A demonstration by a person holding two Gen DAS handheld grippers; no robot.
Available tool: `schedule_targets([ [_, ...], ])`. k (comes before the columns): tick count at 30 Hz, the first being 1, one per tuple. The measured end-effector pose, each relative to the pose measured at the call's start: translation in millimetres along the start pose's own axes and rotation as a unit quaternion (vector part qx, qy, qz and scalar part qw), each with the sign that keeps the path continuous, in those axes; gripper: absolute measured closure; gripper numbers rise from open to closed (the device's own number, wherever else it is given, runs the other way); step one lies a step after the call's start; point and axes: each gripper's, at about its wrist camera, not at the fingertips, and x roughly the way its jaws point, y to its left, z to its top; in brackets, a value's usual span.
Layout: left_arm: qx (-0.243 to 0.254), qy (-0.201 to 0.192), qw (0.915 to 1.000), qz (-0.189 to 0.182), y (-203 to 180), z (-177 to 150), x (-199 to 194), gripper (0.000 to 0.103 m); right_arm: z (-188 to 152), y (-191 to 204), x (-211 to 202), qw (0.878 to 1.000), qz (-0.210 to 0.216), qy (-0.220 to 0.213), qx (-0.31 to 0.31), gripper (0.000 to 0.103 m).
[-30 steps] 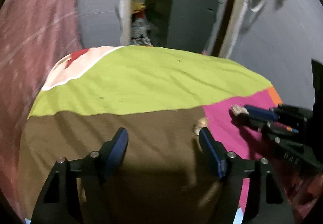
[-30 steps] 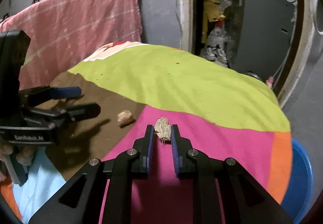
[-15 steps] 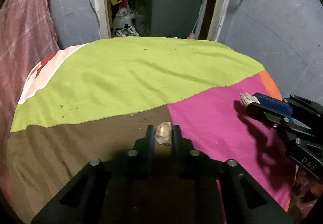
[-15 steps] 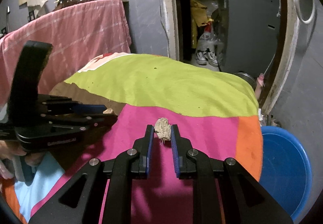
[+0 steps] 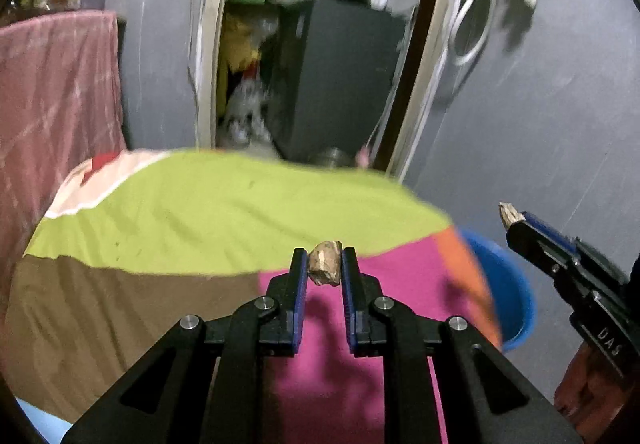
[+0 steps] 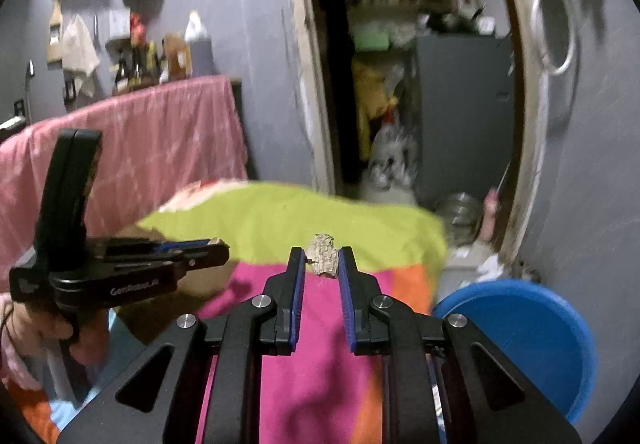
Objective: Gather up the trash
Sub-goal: 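Carry both held scraps off the bed over the blue bucket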
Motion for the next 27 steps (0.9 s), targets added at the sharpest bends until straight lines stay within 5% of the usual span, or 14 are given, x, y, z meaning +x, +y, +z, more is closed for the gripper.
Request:
schedule_targets([
  [8, -0.004, -0.137, 0.9903, -0.026, -62, 15, -42, 0.09, 14, -13, -74, 0.99, -0.069, -0.123, -0.026, 0.088],
  [13, 0.003, -0.188, 0.9812, -0.046, -94, 21, -52, 0.09, 16, -25, -107, 0.977, -0.112, -0.177, -0.04, 0.088],
  [27, 0.029, -0.217, 0.9746, -0.048, -163, 13, -39, 0.09, -8, -66, -145, 0.955, -0.182, -0.231, -0.043, 0.088],
])
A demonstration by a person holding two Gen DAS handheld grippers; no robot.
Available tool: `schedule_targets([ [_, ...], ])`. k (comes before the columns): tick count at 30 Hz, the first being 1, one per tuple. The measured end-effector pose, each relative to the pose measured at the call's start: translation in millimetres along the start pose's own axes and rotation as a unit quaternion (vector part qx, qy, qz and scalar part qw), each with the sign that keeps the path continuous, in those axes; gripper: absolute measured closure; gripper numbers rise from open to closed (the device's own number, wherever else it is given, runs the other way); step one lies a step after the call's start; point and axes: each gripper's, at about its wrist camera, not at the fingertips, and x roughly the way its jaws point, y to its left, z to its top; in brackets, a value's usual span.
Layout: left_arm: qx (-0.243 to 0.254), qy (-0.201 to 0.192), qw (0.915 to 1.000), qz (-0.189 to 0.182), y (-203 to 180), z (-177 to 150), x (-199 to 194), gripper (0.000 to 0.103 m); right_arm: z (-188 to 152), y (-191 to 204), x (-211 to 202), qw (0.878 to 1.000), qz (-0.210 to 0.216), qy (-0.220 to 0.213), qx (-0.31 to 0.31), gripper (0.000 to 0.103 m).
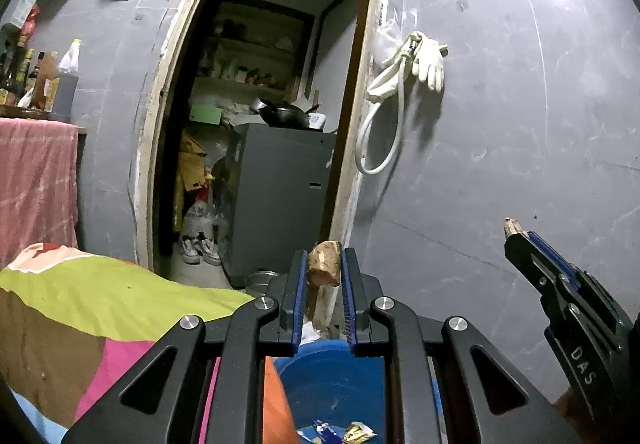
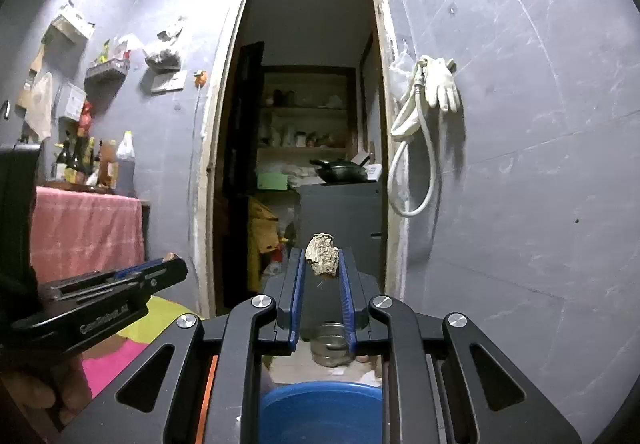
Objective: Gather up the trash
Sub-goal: 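Carry both held scraps off the bed over the blue bucket, then open both tools over the blue bucket to drop the scraps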
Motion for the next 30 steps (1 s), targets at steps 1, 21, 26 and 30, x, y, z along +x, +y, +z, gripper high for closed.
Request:
schedule_targets([
  [1, 0.001, 0.002, 1.0, 0.0, -2, -1, 3, 0.09, -2, -2, -1, 1.0, -0.001, 0.0, 0.0, 0.088],
  [21, -0.015, 0.079, 0.9968, -0.002, -17, -44, 47, 0.09, -40, -33, 7, 0.997, -0.026, 0.064, 0.032, 0.088],
  [26, -0.024, 0.117, 0.9928, -0.006, -15, -57, 63, 0.09, -53, -39, 15, 0.994, -0.024, 0.096, 0.045, 0.088],
  [30, -0.021, 0.135, 0.9906, -0.006, -16, -66, 69, 0.09, -61, -45, 22, 0.991, -0.023, 0.12, 0.057, 0.088],
])
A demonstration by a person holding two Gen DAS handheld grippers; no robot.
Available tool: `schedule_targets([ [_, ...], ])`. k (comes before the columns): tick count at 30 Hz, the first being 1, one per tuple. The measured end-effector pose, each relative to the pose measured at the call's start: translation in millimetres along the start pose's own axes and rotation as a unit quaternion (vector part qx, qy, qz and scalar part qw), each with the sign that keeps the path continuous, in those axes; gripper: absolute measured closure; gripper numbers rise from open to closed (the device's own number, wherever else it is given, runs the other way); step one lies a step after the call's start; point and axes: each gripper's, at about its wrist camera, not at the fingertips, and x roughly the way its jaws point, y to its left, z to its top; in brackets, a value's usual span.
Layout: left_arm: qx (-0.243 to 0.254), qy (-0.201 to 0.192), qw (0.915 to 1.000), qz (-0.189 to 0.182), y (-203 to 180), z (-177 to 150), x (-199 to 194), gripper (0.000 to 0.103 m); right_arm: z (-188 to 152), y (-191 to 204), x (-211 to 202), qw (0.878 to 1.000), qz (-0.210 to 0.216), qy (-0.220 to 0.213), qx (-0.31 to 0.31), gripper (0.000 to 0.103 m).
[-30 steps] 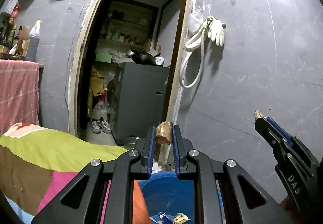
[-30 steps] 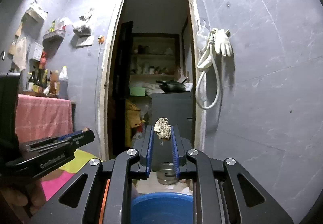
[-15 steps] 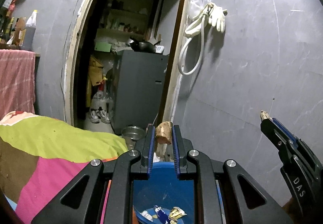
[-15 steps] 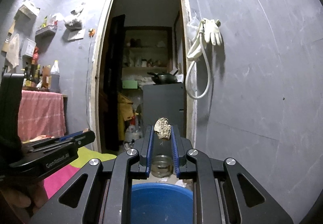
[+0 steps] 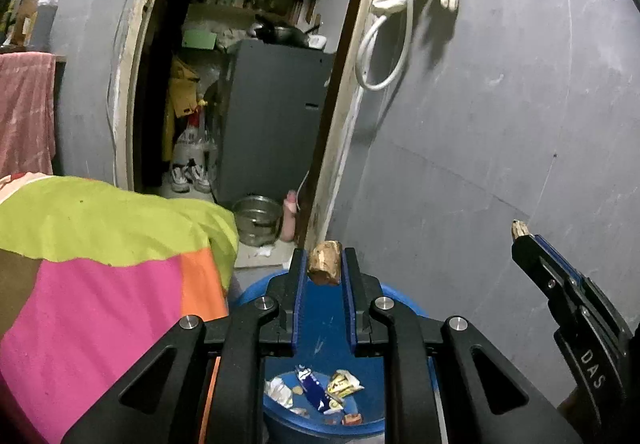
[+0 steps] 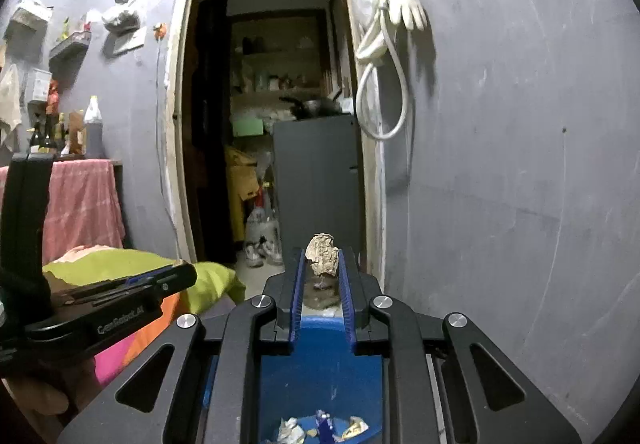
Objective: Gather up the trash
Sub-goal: 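Open both tools over the blue bucket to drop the scraps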
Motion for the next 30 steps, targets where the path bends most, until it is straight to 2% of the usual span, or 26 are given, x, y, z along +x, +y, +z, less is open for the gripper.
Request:
schedule_targets([
  [13, 0.0, 0.042, 0.9991, -0.001, -2, -11, 19, 0.09, -9, -5, 16, 0.999, 0.008, 0.047, 0.015, 0.088],
  [27, -0.014, 0.062, 0.998, -0.003, 4, -9, 26, 0.087, -7, -6, 20, 0.998, 0.007, 0.054, 0.022, 0.086],
  [30, -0.017, 0.065, 0.9978, -0.004, 6, -8, 27, 0.086, -6, -8, 21, 0.998, 0.006, 0.054, 0.025, 0.078],
])
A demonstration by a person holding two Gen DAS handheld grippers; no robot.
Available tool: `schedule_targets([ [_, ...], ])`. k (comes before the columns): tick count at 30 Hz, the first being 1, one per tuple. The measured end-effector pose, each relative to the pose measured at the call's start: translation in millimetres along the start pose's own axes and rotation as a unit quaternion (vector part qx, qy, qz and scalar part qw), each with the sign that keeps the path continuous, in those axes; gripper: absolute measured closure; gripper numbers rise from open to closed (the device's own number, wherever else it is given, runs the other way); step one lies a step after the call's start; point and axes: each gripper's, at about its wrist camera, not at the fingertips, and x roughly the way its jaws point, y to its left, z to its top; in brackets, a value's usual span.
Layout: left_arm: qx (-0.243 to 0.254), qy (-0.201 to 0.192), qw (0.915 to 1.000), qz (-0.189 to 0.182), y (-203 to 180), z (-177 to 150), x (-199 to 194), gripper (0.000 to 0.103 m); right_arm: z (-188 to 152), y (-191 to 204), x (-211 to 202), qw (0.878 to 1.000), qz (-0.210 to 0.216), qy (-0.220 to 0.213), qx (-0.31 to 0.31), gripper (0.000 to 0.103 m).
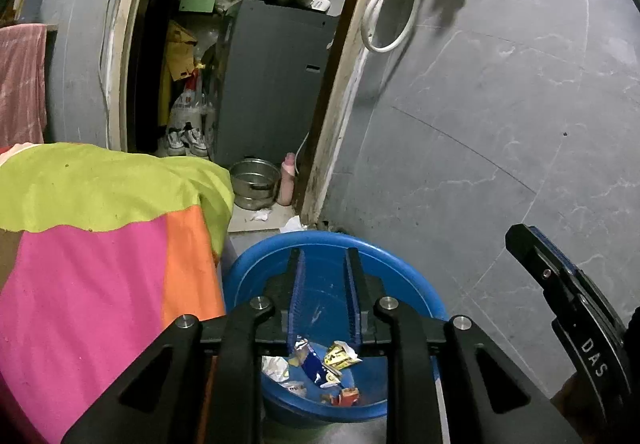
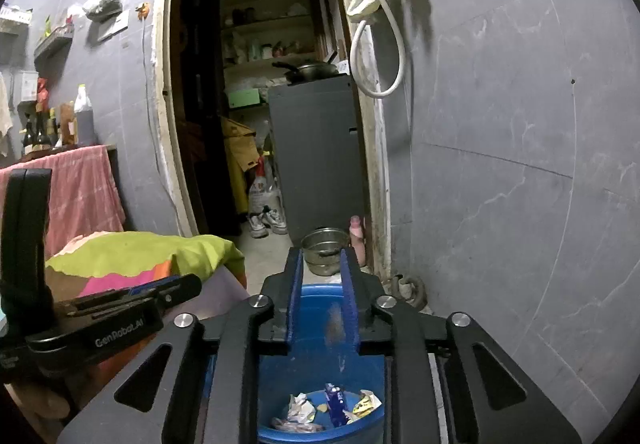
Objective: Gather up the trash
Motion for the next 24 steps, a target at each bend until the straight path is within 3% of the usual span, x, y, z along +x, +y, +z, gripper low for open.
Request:
schedule_targets([
  [1, -0.002, 0.0, 1.0, -0.001, 1, 1, 0, 0.086, 0, 0, -1, 1.0, -0.001, -0.002, 0.001, 0.074],
  [5, -0.006, -0.005, 1.0, -0.005, 4, 2, -4, 0.078, 2, 1, -4, 1.0, -0.002, -0.011, 0.002, 0.074],
  [12, -0.01, -0.02, 0.9997, -0.006, 9, 8, -17, 0.073, 9, 4, -13, 1.0, -0.006, -0.027, 0.001, 0.073],
  [17, -0.009, -0.043, 0.999, -0.002, 13, 15, -39, 0.066, 15, 5, -28, 0.998, -0.011, -0.056, -0.002, 0.055],
  [24, 0.001, -0.071, 0.9975, 0.004, 18, 25, -73, 0.045, 32, 12, -48, 0.996, -0.018, -0.084, -0.008, 0.041],
])
